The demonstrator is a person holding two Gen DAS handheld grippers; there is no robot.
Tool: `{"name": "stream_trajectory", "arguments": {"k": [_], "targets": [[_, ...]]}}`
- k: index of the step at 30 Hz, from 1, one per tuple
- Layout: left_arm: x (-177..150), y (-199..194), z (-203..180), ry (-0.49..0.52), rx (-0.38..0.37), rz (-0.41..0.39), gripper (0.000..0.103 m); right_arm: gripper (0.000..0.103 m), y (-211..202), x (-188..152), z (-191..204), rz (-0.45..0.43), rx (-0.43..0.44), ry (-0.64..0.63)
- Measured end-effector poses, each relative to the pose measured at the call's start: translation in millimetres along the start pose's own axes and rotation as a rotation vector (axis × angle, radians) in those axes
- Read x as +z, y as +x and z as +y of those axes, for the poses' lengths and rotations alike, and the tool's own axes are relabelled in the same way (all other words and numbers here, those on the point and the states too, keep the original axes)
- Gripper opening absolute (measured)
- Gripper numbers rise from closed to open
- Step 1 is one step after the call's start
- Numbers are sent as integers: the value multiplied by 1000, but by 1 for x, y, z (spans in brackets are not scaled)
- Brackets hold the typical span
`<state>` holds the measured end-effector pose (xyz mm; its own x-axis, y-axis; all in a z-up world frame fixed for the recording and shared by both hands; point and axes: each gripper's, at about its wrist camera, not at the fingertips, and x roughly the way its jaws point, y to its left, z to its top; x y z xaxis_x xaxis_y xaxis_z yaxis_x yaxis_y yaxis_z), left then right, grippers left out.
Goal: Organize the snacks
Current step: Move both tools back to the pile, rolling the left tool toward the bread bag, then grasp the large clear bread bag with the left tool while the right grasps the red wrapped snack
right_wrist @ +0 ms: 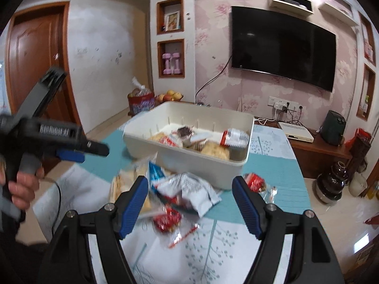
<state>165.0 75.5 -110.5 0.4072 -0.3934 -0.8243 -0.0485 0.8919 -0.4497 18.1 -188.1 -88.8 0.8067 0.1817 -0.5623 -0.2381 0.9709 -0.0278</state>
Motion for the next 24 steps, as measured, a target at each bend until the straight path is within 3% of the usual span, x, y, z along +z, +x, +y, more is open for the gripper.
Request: {"name": "stream_trajectory", "arguments": {"k": [3, 12, 24], "targets": [[-4, 14, 0, 7, 36, 34, 88, 74, 5, -13, 3, 27, 14, -15], [-5, 60, 13, -74, 44, 141, 96, 74, 36, -41, 14, 123, 57, -63], [6, 92, 27, -132, 62, 195, 97, 74, 73, -55, 18, 211, 81, -123]]}}
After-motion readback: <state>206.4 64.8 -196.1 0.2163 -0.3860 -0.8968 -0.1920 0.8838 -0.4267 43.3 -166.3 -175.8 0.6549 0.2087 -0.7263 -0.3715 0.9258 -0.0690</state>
